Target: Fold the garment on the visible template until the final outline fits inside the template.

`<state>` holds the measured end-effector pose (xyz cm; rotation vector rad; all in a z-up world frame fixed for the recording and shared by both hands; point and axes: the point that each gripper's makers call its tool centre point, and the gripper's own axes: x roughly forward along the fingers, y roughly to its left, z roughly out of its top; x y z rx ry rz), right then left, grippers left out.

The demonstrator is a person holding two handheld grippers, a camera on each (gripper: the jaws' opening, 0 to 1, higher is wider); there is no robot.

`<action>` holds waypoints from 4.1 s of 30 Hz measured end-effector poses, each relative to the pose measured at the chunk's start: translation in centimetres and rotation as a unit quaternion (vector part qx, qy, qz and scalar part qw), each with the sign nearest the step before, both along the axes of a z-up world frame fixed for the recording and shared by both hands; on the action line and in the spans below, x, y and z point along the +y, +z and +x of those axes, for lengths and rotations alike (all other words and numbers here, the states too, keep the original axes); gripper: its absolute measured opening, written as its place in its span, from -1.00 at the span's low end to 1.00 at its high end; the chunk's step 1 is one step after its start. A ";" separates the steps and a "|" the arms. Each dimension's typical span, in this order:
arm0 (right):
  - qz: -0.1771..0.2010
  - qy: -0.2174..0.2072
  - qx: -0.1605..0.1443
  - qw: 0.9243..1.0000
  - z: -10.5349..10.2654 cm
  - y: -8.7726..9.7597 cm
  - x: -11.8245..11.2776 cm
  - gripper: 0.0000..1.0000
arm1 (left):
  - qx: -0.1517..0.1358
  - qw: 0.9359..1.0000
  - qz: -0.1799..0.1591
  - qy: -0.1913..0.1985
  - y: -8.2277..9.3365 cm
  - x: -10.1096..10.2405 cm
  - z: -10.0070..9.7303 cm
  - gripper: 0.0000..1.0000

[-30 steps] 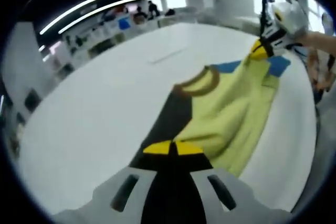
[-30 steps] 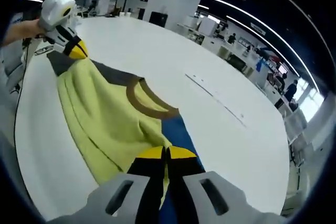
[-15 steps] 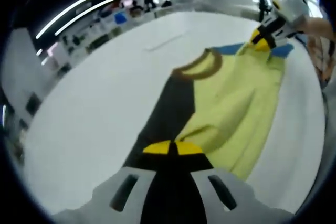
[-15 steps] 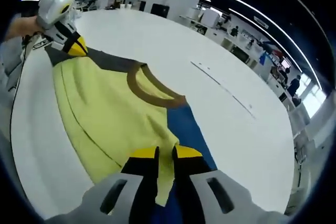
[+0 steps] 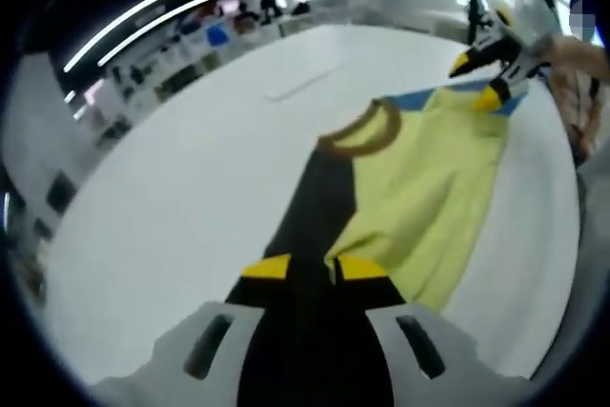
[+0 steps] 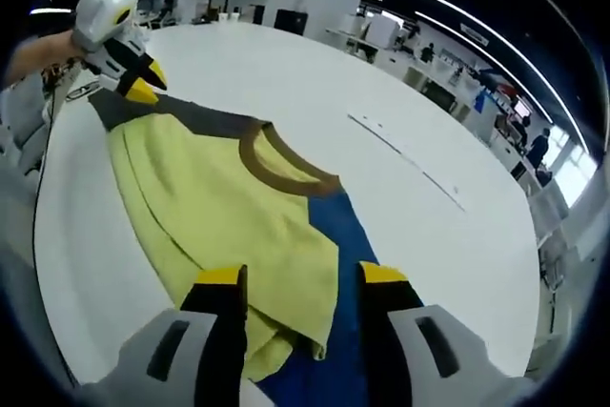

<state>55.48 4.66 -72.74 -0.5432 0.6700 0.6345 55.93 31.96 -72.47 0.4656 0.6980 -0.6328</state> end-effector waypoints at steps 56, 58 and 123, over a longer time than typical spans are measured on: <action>0.054 0.045 -0.053 0.996 -13.3 10.7 -1.2 1.00 | -0.015 0.995 -0.037 -0.094 10.1 -0.3 -14.3 0.99; 0.055 0.045 -0.060 0.996 -13.6 10.9 -1.2 1.00 | -0.018 0.996 -0.038 -0.082 10.2 -0.2 -14.3 0.99; 0.049 0.003 -0.027 0.998 -10.5 6.6 -3.9 0.67 | 0.028 0.993 -0.041 -0.104 4.6 -1.8 -9.6 -0.44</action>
